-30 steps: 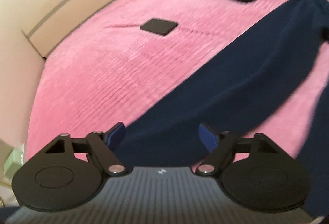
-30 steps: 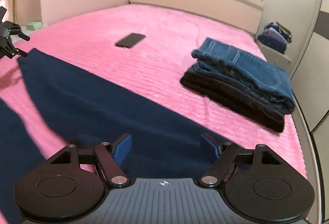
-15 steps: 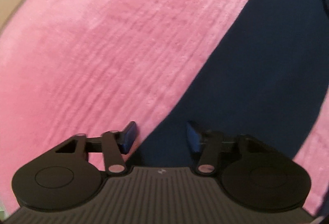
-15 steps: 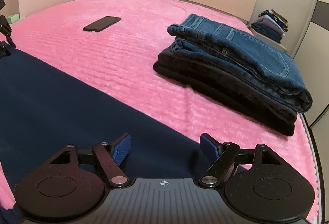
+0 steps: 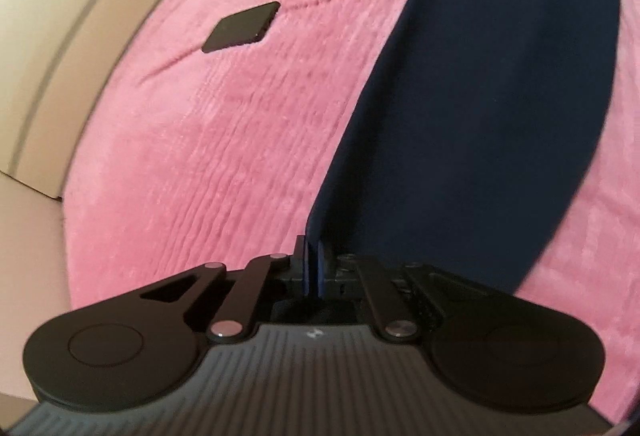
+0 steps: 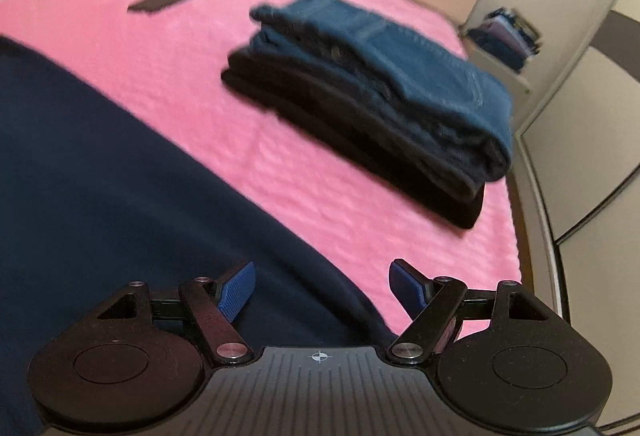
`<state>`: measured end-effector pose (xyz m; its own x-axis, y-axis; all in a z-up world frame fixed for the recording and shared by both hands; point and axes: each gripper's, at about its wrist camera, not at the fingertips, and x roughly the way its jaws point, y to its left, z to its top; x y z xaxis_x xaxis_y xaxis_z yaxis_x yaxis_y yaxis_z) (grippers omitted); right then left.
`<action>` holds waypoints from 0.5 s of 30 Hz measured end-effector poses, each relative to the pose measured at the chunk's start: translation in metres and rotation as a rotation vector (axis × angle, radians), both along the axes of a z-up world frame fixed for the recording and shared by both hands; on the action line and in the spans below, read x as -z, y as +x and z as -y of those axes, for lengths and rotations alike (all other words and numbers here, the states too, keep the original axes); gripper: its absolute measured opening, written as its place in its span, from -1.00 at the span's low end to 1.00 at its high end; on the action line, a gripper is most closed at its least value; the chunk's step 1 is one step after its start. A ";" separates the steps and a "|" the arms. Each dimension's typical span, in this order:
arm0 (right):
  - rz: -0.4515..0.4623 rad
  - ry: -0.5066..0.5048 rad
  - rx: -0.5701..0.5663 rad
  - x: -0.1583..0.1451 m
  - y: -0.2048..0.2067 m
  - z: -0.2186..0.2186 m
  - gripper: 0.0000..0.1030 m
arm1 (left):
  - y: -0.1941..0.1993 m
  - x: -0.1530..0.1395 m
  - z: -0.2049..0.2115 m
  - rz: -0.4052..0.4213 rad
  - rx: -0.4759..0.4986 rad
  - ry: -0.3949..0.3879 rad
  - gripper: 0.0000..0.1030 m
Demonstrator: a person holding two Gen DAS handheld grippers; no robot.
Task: Fold clothes
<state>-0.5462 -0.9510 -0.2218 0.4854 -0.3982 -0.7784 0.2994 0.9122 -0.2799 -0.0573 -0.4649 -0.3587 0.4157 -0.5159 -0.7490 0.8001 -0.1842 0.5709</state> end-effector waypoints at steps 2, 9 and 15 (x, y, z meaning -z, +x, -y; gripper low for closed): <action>-0.026 0.026 -0.036 0.005 0.004 0.011 0.49 | -0.005 0.004 -0.003 0.006 -0.013 -0.006 -0.97; -0.109 0.194 -0.088 0.033 0.024 0.039 -0.12 | -0.010 0.017 0.006 0.018 -0.046 0.009 -0.97; 0.037 0.094 -0.082 -0.009 0.002 0.009 -0.94 | -0.018 0.015 0.001 0.046 -0.050 -0.001 -0.98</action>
<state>-0.5442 -0.9602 -0.2132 0.5428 -0.2816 -0.7912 0.2310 0.9558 -0.1817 -0.0752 -0.4662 -0.3742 0.4755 -0.4941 -0.7279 0.7810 -0.1439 0.6078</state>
